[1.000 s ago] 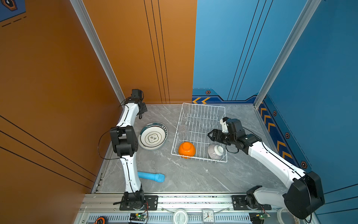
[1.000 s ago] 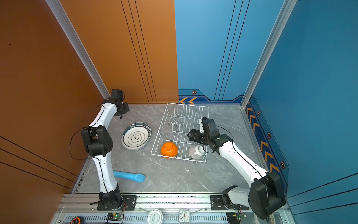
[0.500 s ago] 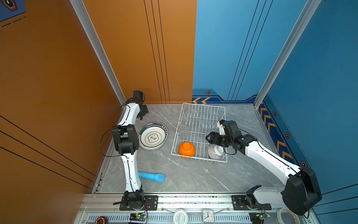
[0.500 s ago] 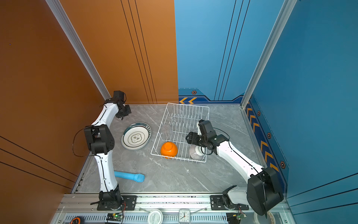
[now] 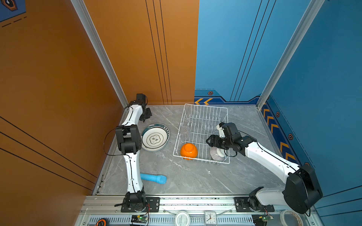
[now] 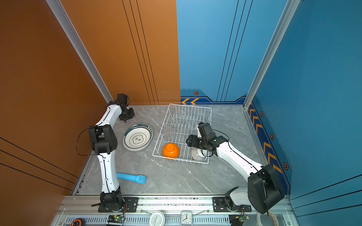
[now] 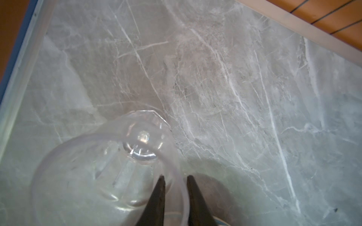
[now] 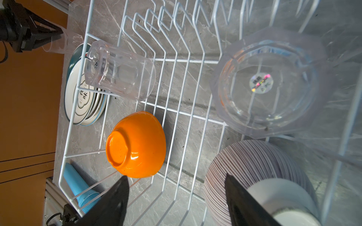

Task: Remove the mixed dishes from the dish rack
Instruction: 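Carry the clear cup with the left gripper to the table corner beyond the plates, then set the cup down with the left gripper while the right reaches into the rack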

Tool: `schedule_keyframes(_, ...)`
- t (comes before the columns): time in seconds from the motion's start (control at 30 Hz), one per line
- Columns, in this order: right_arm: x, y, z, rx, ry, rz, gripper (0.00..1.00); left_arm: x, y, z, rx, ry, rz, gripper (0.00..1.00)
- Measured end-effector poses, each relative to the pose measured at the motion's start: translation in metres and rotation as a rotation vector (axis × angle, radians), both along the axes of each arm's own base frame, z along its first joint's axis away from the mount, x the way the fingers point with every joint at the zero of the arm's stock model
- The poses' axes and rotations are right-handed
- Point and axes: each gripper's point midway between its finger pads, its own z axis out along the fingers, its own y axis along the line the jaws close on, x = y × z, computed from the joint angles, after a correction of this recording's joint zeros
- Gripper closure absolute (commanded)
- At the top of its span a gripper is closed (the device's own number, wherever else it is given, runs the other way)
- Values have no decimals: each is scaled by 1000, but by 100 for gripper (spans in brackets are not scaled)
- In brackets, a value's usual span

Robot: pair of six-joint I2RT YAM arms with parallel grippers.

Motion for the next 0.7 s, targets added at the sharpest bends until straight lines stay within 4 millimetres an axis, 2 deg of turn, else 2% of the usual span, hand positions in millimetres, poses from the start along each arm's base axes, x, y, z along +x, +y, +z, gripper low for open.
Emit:
schedule_keyframes(0.03,0,0,-2,-3,5,1,22,1,0,1,1,-4,-2,37)
schedule_keyframes(0.17,-1,2,-4,-6,11,5,22,2,0,3,2,-9,-3,7)
schedule_keyframes(0.23,-1,2,-5,-6,12,6,22,2,-3,4,4,-11,-9,1)
schedule_keyframes(0.3,-1,2,-5,-6,12,6,22,2,-7,11,11,-19,-20,2)
schedule_keyframes(0.4,-1,2,-5,-6,12,6,22,0,-18,34,27,-54,-36,2)
schedule_keyframes(0.57,-1,2,-4,-4,13,7,22,-6,-51,91,37,-167,-83,2)
schedule_keyframes(0.63,-1,2,-4,-1,16,3,22,-9,-65,106,31,-206,-102,2)
schedule_keyframes(0.7,-1,2,-4,1,18,-1,22,-11,-77,113,25,-230,-115,2)
